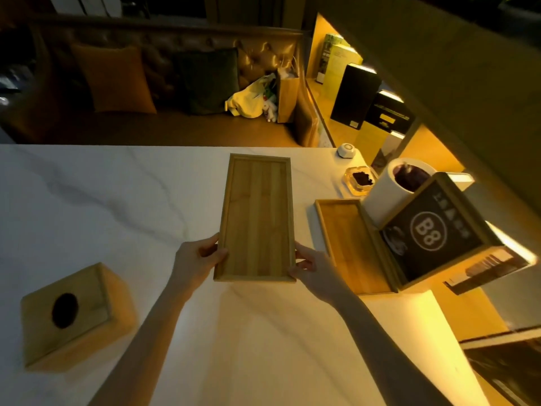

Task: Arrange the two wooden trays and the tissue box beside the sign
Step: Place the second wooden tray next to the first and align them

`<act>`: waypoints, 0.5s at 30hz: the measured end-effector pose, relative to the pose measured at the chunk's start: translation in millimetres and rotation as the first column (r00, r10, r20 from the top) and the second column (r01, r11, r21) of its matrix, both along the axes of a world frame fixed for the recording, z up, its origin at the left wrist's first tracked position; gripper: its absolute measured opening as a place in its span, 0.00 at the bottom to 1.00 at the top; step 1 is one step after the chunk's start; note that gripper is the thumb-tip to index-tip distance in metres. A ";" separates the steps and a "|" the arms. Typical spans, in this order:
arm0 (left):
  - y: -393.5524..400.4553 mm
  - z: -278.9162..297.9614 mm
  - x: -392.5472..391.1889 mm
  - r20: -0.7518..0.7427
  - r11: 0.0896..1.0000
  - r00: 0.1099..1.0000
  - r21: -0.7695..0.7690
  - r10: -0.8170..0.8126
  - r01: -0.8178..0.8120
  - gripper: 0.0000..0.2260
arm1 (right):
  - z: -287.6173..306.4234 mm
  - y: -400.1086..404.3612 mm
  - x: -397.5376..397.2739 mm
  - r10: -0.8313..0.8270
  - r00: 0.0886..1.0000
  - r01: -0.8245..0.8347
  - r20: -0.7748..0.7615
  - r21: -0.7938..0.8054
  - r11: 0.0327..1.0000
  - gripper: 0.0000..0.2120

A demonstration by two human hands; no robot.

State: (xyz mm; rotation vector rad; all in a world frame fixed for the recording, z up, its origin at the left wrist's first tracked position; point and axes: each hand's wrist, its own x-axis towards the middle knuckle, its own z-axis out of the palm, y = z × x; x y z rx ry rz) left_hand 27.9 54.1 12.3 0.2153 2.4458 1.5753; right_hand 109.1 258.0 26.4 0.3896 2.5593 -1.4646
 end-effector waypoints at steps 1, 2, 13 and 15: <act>9.7 -4.9 2.9 -0.005 1.000 1.000 -0.010 -0.001 0.001 0.13 | -3.4 7.8 4.5 -0.020 1.000 0.020 0.017 -0.006 1.000 0.22; 18.9 -10.3 5.5 -0.007 1.000 1.000 -0.023 -0.001 0.001 0.13 | -7.1 15.6 8.4 -0.034 0.999 0.034 0.032 -0.008 0.999 0.22; 75.1 -64.2 26.8 0.063 0.990 0.998 -0.140 0.006 0.003 0.14 | -57.0 67.5 22.0 -0.101 0.979 0.092 0.175 0.058 0.994 0.21; 79.1 -69.3 25.3 0.075 0.988 0.997 -0.154 0.004 0.007 0.16 | -66.2 71.0 20.8 -0.121 0.972 0.109 0.203 0.069 0.992 0.21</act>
